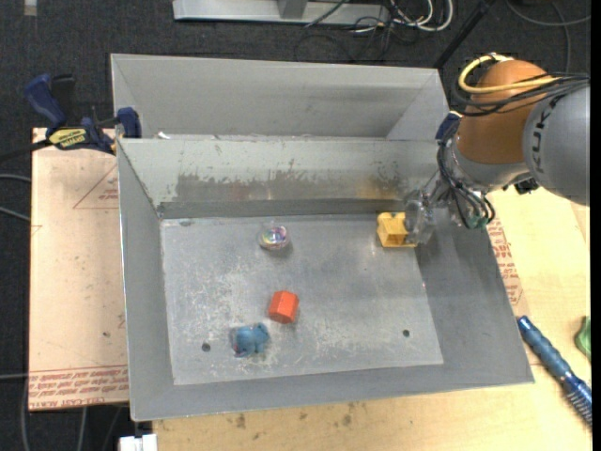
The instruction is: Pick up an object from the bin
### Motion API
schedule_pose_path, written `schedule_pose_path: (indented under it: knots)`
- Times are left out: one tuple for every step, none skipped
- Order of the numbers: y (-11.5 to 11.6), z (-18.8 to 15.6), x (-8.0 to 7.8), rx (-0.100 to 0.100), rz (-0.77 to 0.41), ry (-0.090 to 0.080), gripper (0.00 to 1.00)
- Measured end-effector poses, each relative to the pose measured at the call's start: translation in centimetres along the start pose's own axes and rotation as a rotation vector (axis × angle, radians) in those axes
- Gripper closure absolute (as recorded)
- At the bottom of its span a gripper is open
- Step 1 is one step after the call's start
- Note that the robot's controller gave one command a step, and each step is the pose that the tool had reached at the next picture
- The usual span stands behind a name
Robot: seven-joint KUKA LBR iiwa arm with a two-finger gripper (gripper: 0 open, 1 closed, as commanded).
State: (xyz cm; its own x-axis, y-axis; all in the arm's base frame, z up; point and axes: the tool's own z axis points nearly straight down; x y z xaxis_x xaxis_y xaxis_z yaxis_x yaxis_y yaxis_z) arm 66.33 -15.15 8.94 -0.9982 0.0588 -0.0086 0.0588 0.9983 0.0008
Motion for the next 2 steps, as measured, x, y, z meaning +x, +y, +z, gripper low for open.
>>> schedule_pose_path:
  knots:
    - [0.1, -2.0, -0.2, 0.000, 0.000, 0.001, 1.00]
    - [0.1, -10.1, -0.5, 0.001, 0.001, -0.005, 1.00]
